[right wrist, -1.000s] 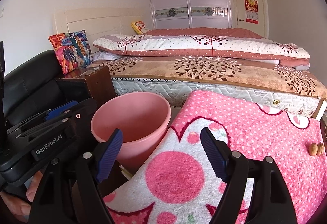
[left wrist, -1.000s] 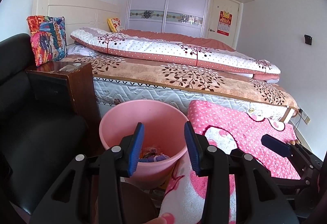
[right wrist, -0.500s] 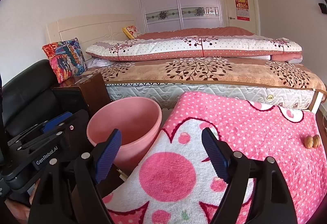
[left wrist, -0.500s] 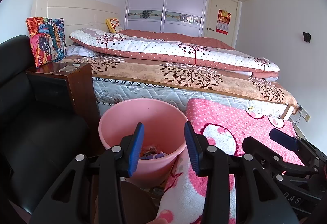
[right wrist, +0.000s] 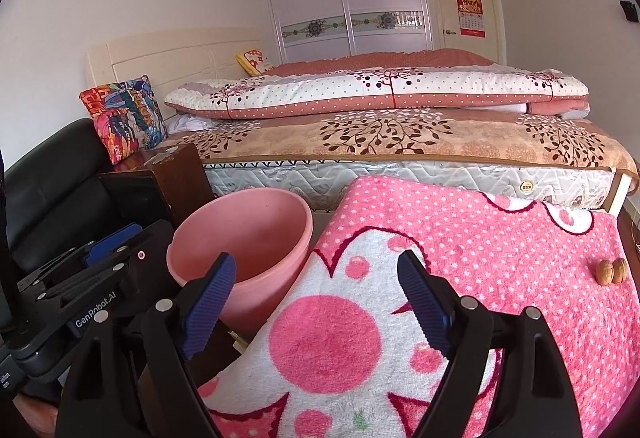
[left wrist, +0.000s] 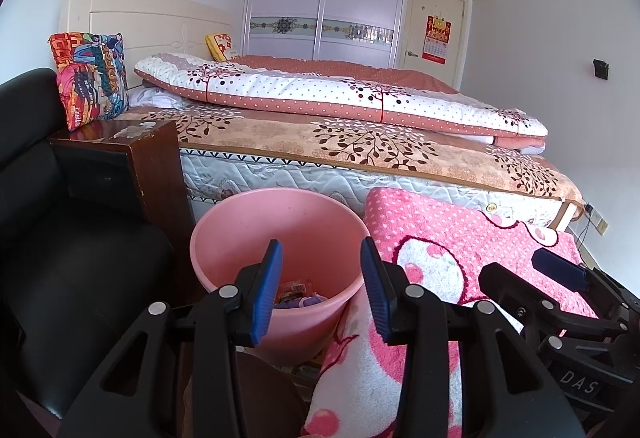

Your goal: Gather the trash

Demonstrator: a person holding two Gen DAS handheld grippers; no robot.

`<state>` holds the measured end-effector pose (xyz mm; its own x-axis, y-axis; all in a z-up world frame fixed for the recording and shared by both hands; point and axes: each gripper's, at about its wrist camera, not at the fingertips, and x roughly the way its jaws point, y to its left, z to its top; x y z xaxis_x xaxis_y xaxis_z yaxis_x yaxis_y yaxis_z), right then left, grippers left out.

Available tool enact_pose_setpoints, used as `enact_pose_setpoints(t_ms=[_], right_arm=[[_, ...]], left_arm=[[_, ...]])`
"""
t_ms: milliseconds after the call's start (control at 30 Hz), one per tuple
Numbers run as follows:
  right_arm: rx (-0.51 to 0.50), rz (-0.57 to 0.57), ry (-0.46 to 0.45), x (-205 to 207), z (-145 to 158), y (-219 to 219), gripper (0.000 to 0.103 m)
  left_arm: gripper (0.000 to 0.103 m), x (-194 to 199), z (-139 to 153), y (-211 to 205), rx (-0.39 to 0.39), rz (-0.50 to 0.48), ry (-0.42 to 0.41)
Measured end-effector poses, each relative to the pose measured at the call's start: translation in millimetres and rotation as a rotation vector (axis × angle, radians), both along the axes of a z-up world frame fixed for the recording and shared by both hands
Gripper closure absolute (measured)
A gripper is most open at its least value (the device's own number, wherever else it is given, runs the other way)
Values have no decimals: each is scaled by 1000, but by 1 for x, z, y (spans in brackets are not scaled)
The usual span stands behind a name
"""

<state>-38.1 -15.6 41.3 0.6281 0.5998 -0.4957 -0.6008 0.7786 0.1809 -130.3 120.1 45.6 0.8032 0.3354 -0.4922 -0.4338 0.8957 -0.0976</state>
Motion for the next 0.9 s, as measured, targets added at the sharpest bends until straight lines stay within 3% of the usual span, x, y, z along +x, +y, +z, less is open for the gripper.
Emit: enact_pose_setpoints(t_ms=[900], right_arm=[[-9, 2, 8, 0, -5, 4, 21]], left_arm=[[67, 2, -10, 2, -4, -10, 19]])
